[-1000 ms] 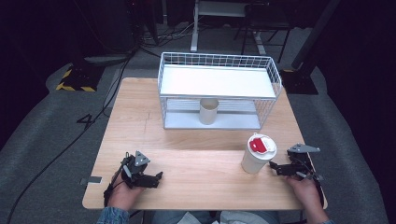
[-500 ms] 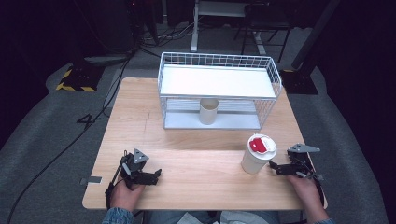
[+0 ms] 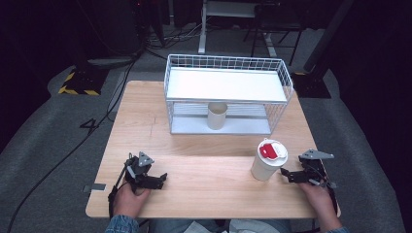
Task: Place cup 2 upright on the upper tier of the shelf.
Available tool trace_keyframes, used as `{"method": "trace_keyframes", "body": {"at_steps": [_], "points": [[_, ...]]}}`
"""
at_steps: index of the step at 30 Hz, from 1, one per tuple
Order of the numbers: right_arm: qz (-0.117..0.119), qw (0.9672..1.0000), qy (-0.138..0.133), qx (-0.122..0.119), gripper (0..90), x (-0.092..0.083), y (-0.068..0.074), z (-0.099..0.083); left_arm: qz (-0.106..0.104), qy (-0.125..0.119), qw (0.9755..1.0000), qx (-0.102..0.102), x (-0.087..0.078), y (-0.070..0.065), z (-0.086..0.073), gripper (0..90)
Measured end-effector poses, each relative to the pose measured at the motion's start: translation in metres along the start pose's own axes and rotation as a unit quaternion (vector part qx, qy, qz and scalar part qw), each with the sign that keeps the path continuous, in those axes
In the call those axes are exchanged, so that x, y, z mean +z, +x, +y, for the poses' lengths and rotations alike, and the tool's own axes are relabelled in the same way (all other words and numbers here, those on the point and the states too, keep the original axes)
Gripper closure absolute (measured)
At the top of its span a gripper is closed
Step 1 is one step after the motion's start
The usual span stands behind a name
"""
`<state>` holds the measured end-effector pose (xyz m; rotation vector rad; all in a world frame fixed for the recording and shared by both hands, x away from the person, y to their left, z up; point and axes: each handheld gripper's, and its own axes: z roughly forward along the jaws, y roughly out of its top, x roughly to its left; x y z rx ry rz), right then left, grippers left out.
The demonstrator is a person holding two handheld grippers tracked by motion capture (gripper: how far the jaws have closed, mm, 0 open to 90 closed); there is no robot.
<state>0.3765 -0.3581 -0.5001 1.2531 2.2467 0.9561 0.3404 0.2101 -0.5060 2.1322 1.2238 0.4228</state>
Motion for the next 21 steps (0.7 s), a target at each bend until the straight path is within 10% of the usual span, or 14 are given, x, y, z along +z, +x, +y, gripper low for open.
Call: {"method": "trace_keyframes", "body": {"at_steps": [21], "points": [[0.040,0.9984,-0.034,-0.021,0.2,-0.039,0.020,0.015,-0.001,0.002,1.0000,0.001,0.000,0.001,0.000,0.1]]}}
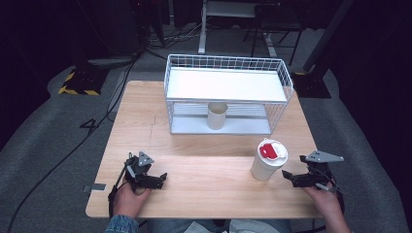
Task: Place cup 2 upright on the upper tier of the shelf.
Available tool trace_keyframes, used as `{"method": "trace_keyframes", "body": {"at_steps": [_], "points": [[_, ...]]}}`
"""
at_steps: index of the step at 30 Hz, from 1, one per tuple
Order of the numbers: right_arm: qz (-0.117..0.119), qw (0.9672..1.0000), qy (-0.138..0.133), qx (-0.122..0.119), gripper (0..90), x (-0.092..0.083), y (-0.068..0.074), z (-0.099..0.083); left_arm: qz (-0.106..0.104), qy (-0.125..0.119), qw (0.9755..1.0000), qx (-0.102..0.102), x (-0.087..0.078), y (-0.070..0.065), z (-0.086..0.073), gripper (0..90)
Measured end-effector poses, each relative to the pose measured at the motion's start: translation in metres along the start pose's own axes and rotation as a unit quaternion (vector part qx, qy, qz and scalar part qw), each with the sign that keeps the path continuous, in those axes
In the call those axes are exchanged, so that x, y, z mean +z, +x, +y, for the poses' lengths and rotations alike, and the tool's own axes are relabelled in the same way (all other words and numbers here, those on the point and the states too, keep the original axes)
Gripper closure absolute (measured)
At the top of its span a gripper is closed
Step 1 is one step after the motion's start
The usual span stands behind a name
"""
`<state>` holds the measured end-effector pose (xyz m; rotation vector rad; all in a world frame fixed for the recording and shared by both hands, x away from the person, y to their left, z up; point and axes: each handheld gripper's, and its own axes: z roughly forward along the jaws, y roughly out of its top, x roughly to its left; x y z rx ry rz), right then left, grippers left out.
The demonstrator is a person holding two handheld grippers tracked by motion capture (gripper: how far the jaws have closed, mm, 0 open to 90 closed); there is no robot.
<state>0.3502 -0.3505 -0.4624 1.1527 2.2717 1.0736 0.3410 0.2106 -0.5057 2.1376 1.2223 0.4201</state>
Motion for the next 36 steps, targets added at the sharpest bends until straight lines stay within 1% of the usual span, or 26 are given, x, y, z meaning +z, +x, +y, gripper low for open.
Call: {"method": "trace_keyframes", "body": {"at_steps": [4,8,11,15,20,25,27,32,34,35,36], "points": [[0.008,0.9999,-0.008,-0.013,0.1,-0.008,0.007,0.005,0.001,0.000,1.0000,0.000,0.000,0.000,0.000,0.1],[0.018,0.9994,-0.008,-0.029,0.1,-0.013,0.015,0.011,0.001,0.000,1.0000,-0.001,0.000,0.000,0.000,0.2],[0.031,0.9989,-0.014,-0.033,0.1,-0.017,0.020,0.014,0.001,0.000,1.0000,-0.001,0.000,0.000,0.000,0.1],[0.049,0.9979,-0.020,-0.038,0.0,-0.017,0.027,0.017,0.001,0.000,1.0000,0.000,0.000,0.000,0.000,0.2],[0.067,0.9964,-0.032,-0.040,0.0,-0.012,0.032,0.018,0.001,0.000,1.0000,0.000,0.000,0.000,0.000,0.1],[0.082,0.9950,-0.043,-0.037,0.0,-0.004,0.035,0.018,0.003,-0.001,1.0000,-0.002,0.000,-0.001,0.000,0.2],[0.090,0.9940,-0.052,-0.034,0.0,0.001,0.036,0.019,0.005,-0.003,1.0000,-0.001,0.000,-0.001,0.000,0.2],[0.095,0.9928,-0.064,-0.035,0.0,0.010,0.039,0.021,0.006,-0.003,1.0000,-0.003,0.000,-0.001,-0.001,0.2],[0.100,0.9922,-0.068,-0.032,0.0,0.013,0.040,0.022,0.006,-0.003,1.0000,-0.003,0.000,-0.001,-0.001,0.2],[0.107,0.9910,-0.074,-0.030,0.0,0.017,0.041,0.022,0.006,-0.003,1.0000,-0.003,0.000,-0.001,-0.001,0.2],[0.109,0.9908,-0.075,-0.031,0.0,0.019,0.041,0.022,0.006,-0.003,1.0000,-0.003,0.000,-0.001,-0.001,0.2]]}}
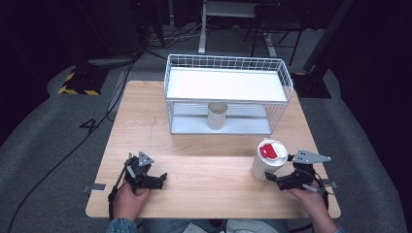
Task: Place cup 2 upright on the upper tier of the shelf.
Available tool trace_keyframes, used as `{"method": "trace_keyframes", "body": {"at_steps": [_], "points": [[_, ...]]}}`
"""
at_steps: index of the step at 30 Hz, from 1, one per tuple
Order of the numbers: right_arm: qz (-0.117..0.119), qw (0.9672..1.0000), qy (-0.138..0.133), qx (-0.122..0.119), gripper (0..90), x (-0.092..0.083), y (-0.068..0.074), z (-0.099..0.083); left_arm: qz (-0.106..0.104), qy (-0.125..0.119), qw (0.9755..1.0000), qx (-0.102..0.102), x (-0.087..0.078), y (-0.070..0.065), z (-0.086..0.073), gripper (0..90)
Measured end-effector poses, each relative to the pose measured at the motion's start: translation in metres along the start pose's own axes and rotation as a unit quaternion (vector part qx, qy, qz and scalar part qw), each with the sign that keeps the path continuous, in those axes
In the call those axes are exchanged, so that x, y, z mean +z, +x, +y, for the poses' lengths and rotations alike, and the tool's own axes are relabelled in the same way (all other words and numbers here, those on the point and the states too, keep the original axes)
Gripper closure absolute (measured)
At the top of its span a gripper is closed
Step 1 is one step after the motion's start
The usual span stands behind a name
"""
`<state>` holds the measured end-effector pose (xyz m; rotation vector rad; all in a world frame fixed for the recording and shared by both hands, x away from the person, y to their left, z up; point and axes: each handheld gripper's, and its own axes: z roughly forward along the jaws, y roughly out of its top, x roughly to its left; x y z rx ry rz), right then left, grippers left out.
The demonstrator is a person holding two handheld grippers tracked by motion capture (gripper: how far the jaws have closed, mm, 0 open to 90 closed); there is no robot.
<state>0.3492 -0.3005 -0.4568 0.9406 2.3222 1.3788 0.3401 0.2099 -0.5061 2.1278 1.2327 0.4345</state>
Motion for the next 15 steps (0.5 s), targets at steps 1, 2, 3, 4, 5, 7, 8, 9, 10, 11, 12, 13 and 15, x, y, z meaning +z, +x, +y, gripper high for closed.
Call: {"method": "trace_keyframes", "body": {"at_steps": [1,2,3,4,5,7,8,9,10,11,12,13,15], "points": [[0.001,1.0000,-0.001,0.000,0.0,0.002,0.000,0.000,0.000,0.000,1.0000,0.000,0.000,0.000,0.000,0.2],[0.001,1.0000,-0.003,0.000,0.0,0.004,0.000,-0.001,0.000,0.001,1.0000,-0.001,0.000,0.000,0.000,0.2],[0.001,1.0000,-0.005,0.000,0.0,0.005,0.000,-0.001,0.000,0.000,1.0000,0.000,0.000,0.000,0.000,0.3],[0.001,1.0000,-0.009,-0.001,0.0,0.007,0.000,-0.001,0.000,0.000,1.0000,0.000,0.000,0.000,0.000,0.3],[0.000,0.9999,-0.012,-0.002,0.0,0.009,0.000,-0.002,0.000,0.000,1.0000,0.000,0.000,0.000,0.000,0.2],[0.000,0.9998,-0.022,-0.001,0.0,0.011,0.000,-0.003,0.000,0.000,1.0000,0.000,0.000,0.000,0.000,0.3],[0.003,0.9996,-0.027,0.003,0.0,0.013,-0.001,-0.004,0.000,0.000,1.0000,-0.001,0.000,0.000,0.000,0.3],[0.007,0.9995,-0.030,0.007,0.0,0.014,-0.001,-0.005,0.000,0.000,1.0000,-0.001,0.000,0.000,0.000,0.2],[0.008,0.9994,-0.034,0.007,0.0,0.016,0.000,-0.006,0.000,0.000,1.0000,-0.001,0.000,0.000,0.000,0.2],[0.008,0.9993,-0.037,0.007,0.0,0.017,0.000,-0.006,0.000,0.000,1.0000,0.000,0.000,0.000,0.000,0.3],[0.009,0.9992,-0.039,0.008,0.0,0.018,0.000,-0.007,0.000,0.001,1.0000,-0.001,0.000,0.000,0.000,0.3],[0.009,0.9991,-0.041,0.009,0.2,0.019,0.000,-0.008,0.000,0.000,1.0000,-0.001,0.000,0.000,0.000,0.3],[0.006,0.9988,-0.048,0.012,0.5,0.021,0.000,-0.010,0.000,0.000,1.0000,0.000,0.000,0.000,0.000,0.3]]}}
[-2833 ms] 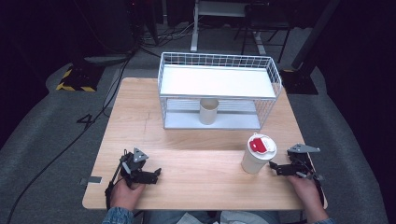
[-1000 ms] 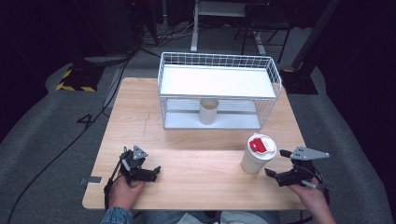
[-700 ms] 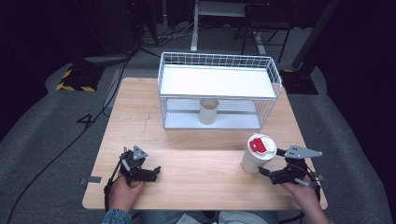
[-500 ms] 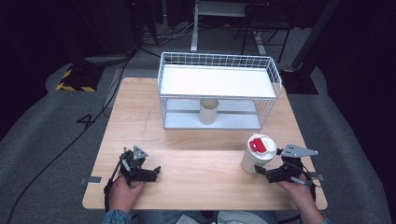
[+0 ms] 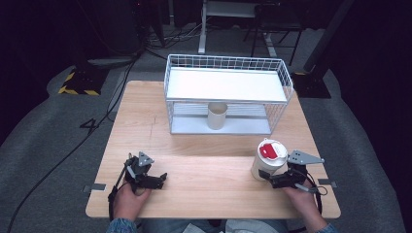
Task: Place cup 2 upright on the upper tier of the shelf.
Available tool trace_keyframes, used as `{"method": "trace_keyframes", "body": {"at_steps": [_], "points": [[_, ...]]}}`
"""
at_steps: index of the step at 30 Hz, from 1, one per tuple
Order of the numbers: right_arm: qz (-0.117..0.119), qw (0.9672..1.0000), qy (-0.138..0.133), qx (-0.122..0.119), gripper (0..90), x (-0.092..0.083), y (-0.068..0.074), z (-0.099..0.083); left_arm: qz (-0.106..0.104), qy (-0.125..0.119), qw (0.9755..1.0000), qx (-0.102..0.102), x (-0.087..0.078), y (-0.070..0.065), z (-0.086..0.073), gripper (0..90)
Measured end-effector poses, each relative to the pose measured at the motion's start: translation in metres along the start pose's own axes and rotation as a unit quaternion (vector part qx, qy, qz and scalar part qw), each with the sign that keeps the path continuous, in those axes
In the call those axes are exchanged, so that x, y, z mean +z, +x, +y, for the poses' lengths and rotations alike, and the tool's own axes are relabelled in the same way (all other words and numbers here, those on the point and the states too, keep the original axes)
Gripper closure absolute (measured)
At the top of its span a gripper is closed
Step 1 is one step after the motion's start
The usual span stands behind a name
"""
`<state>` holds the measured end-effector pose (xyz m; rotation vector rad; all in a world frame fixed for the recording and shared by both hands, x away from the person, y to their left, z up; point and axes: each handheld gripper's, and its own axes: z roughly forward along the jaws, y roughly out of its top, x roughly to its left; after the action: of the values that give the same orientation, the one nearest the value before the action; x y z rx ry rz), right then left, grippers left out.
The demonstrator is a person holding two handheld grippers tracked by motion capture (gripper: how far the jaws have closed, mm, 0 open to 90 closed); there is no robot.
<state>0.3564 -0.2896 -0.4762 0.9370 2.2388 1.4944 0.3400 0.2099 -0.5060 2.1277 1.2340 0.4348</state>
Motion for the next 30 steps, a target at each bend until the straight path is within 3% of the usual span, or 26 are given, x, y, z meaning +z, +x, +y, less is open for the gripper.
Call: {"method": "trace_keyframes", "body": {"at_steps": [5,12,30], "points": [[-0.010,0.9998,-0.014,-0.004,8.2,0.0028,0.0015,-0.0027,0.000,0.000,1.0000,-0.001,0.0000,-0.0001,0.0000,0.3],[-0.022,0.9994,-0.024,-0.013,10.4,0.0031,0.0041,-0.0034,0.000,0.000,1.0000,-0.001,0.0000,-0.0001,-0.0001,0.2],[-0.035,0.9987,-0.020,-0.029,11.9,0.0007,0.0065,-0.0020,0.000,0.000,1.0000,-0.001,0.0000,-0.0001,0.0000,0.2]]}}
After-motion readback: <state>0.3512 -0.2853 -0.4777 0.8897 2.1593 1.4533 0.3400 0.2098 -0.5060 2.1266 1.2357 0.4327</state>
